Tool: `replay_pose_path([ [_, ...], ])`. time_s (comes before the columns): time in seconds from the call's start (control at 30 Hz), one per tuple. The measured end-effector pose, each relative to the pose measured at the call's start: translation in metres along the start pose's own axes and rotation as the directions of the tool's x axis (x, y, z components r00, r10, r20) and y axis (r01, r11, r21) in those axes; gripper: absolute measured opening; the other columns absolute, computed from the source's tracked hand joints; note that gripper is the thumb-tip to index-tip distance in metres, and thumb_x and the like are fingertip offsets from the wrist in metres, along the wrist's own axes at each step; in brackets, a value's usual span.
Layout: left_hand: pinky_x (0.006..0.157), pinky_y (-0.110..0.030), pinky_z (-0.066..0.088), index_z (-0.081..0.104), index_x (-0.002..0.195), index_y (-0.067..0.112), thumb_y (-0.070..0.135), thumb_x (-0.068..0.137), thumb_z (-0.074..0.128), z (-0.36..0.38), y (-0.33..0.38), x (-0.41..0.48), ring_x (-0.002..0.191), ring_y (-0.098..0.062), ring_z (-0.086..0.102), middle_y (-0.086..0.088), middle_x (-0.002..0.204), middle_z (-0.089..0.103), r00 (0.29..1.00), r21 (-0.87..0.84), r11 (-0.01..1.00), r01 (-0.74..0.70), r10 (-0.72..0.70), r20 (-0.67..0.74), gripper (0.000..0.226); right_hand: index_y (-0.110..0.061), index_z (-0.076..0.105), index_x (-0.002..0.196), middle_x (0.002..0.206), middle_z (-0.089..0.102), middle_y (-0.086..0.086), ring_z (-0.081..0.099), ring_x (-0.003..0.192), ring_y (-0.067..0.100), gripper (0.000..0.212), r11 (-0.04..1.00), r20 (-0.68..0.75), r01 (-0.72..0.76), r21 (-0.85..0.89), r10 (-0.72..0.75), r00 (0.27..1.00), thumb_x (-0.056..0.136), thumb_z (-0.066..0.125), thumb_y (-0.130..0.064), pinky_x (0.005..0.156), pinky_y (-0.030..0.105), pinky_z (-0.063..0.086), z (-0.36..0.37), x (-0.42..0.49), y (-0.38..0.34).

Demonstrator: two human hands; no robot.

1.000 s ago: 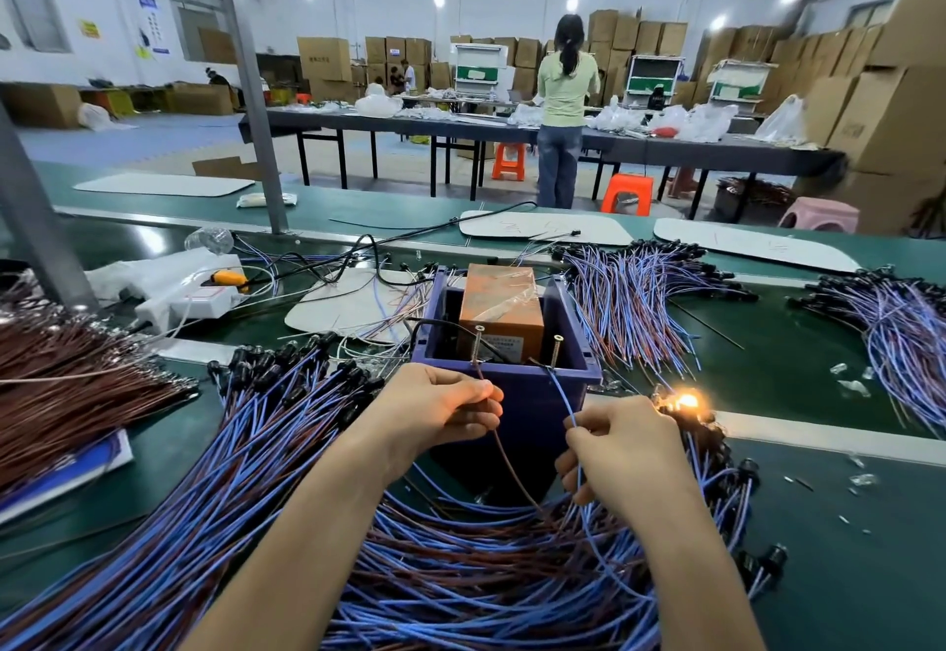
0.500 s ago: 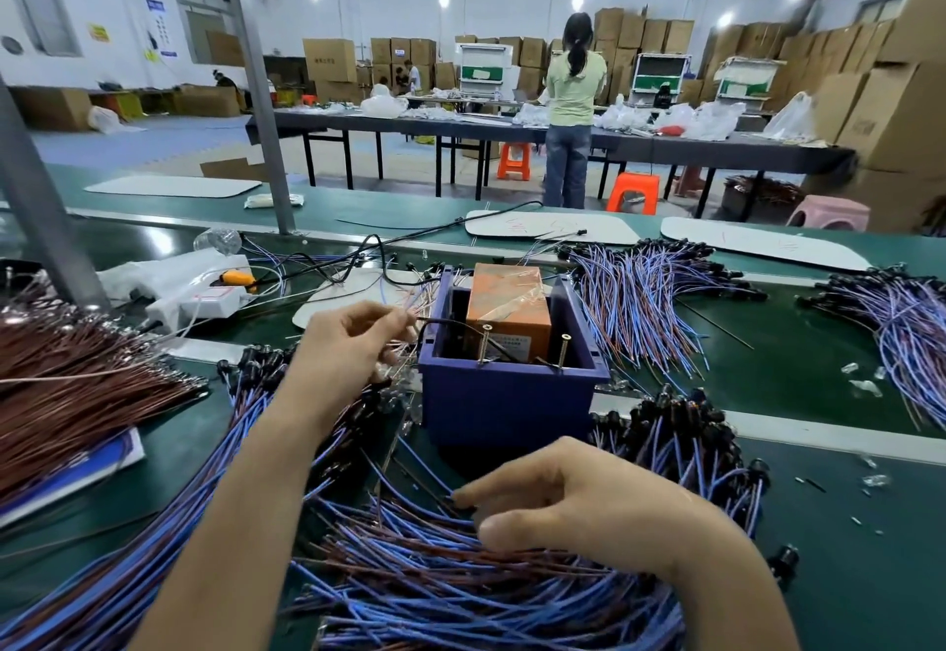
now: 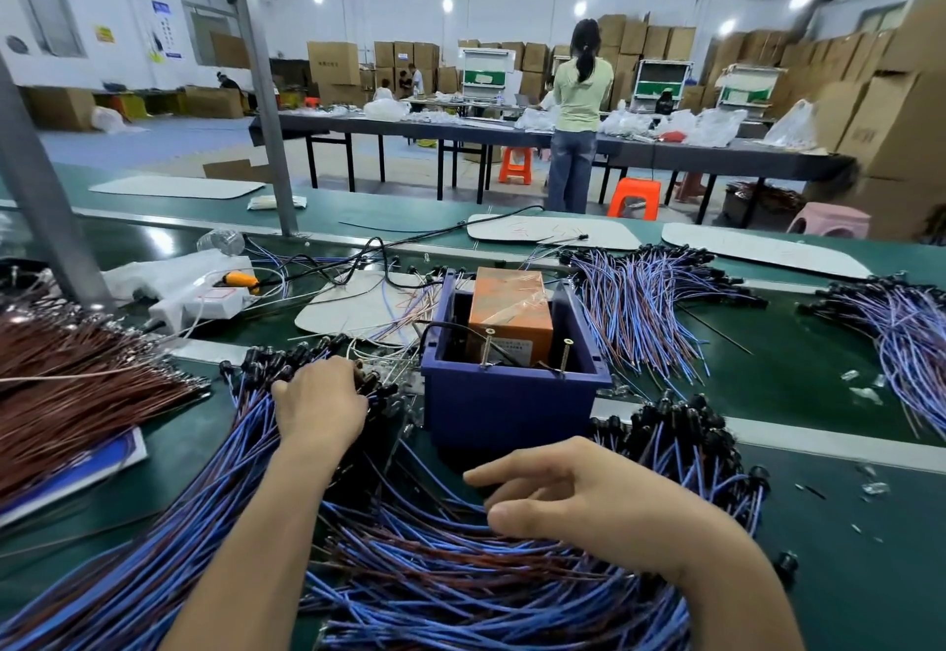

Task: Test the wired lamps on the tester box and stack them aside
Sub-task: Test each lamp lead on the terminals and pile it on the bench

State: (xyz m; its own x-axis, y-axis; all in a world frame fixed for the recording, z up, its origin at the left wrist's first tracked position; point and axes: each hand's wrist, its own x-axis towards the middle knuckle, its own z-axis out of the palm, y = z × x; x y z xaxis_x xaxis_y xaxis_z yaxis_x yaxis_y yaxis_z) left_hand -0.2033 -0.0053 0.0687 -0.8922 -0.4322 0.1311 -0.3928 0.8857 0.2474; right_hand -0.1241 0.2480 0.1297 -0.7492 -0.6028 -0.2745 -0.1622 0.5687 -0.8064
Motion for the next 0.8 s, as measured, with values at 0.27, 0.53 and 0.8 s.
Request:
replay_pose_path([
  [0.27,0.092,-0.040,0.035,0.066,0.104,0.026,0.032,0.092,0.059,0.004,0.003,-0.005,0.108,-0.023,0.054,-0.001,0.113,0.055,0.997,0.042,0.999,0.001,0.002,-0.079,0.015,-0.053,0.060,0.114,0.104,0.070,-0.019,0.065,0.092,-0.002,0.029,1.000,-0.003,0.009,-0.006,-0.009,1.000,0.088,0.064,-0.044,0.094,0.023,0.049,0.000,0.001,0.001],
  [0.53,0.063,-0.023,0.045,0.053,0.094,0.018,0.015,0.092,0.061,-0.030,0.003,-0.004,0.075,-0.017,0.060,-0.007,0.093,0.069,0.981,-0.586,0.807,-0.074,-0.047,-0.190,0.008,-0.052,0.056,0.120,0.109,0.066,-0.021,0.062,0.098,-0.002,0.033,0.999,-0.098,0.041,-0.020,-0.042,0.994,0.088,0.062,-0.045,0.095,0.026,0.048,0.000,0.000,0.000],
  [0.8,0.059,-0.010,0.046,0.065,0.084,0.025,0.015,0.080,0.073,-0.090,0.036,-0.057,0.060,-0.003,0.065,0.010,0.077,0.073,0.889,-0.845,0.332,-0.419,0.340,-0.307,0.014,-0.067,0.045,0.122,0.138,0.041,-0.035,0.043,0.124,-0.013,0.044,0.926,-0.292,0.364,0.096,-0.324,0.900,0.085,0.058,-0.047,0.098,0.021,0.043,0.002,0.001,-0.006],
])
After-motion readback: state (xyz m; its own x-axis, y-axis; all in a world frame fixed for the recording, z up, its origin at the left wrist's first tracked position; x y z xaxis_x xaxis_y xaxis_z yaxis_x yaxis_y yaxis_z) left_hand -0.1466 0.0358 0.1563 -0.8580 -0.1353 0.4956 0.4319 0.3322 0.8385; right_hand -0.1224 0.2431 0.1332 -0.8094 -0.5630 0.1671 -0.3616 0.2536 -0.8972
